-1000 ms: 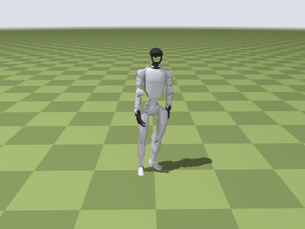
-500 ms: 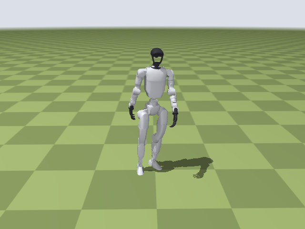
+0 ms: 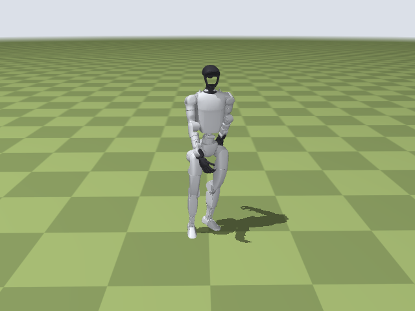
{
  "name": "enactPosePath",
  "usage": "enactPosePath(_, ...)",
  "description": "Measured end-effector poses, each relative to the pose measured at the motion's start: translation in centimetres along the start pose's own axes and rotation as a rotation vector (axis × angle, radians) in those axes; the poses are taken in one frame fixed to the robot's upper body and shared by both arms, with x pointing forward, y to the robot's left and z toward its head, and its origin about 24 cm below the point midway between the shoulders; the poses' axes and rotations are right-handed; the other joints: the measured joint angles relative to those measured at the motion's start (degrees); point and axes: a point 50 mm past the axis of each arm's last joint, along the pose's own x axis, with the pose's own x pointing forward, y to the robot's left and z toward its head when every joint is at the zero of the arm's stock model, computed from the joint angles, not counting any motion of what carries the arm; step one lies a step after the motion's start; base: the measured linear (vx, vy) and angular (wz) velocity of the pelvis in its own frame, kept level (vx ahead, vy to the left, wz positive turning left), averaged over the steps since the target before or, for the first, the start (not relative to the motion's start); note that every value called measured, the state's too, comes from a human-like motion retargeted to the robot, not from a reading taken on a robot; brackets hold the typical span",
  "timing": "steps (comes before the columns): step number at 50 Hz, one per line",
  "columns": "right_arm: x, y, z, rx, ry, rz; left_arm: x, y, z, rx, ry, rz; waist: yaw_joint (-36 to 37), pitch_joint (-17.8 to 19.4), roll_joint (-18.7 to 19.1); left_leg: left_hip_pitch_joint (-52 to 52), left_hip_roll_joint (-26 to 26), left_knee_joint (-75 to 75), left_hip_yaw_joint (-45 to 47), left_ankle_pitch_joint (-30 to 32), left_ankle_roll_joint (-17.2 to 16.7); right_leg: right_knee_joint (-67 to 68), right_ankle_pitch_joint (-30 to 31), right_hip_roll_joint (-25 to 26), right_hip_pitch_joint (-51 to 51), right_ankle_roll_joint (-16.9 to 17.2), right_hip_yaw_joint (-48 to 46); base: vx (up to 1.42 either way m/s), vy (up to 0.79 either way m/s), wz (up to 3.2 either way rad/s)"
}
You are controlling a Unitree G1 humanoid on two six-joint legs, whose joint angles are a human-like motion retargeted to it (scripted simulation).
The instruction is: In place motions
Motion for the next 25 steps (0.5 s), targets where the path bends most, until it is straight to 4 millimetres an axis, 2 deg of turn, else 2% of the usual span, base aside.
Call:
enactPosePath(3, -0.4, 0.2, -3.0, 0.002, 0.095, -0.004, -0.6, -1.0, 3.5, 0.0, -0.098, -0.02, 0.0, -0.2, -0.4, -0.4, -0.1, 0.1, -0.3, 0.1, 0.0, 0.0, -0.1, -0.1, -0.1, 0.1, -0.2, 0.0, -0.04, 0.06)
enactPosePath(8, -2.7, 1.4, -10.9, 0.134, 0.344, -0.019, -3.8, -3.5, 12.3, 0.103, -0.334, -0.01, 0.1, -0.2, -1.1, -0.5, -0.1, 0.3, -0.8, 0.3, 0.1, -0.2, -0.1, -0.1, 0.4, 0.0, -0.8, 0.03, -0.06, 0.1)
enactPosePath(12, -6.2, 3.2, -17.4, 0.284, 0.58, -0.064, -8.3, -5.8, 19.5, 0.283, -0.543, 0.006, -0.4, -0.1, -1.3, -0.6, 0.2, 0.4, -1.1, 0.4, 0.2, -0.3, 0.0, 0.2, 0.8, 0.0, -1.3, 0.03, -0.06, 0.06)
enactPosePath(16, -9.8, 5.1, -22.3, 0.39, 0.768, -0.107, -14.7, -9.3, 26.0, 0.439, -0.813, -0.044, -1.6, 0.1, -1.2, -0.8, 0.6, 0.6, -0.9, 0.4, 0.3, -0.3, 0.1, 0.5, 0.7, -0.2, -1.1, 0.0, -0.03, -0.02)
enactPosePath(20, -12.8, 6.7, -25.6, 0.457, 0.885, -0.123, -21.2, -12.8, 29.8, 0.508, -1.08, -0.114, -2.7, 0.1, -1.1, -1.0, 1.0, 0.7, -0.2, 0.3, 0.2, -0.3, 0.3, 0.7, 0.3, -0.5, -0.6, 0.0, 0.0, 0.0)
enactPosePath(23, -14.6, 7.6, -27.1, 0.498, 0.946, -0.135, -25.0, -14.7, 31.1, 0.514, -1.231, -0.175, -3.2, -0.1, -0.9, -1.1, 1.2, 0.7, 0.3, 0.2, 0.2, -0.2, 0.4, 0.8, 0.0, -0.7, -0.2, 0.0, 0.0, 0.0)
enactPosePath(25, -15.4, 8.0, -27.8, 0.53, 0.978, -0.147, -26.7, -15.6, 31.5, 0.516, -1.302, -0.217, -3.3, -0.1, -0.7, -1.1, 1.3, 0.7, 0.5, 0.2, 0.3, -0.2, 0.4, 0.8, -0.2, -0.8, 0.0, 0.0, 0.0, 0.0)
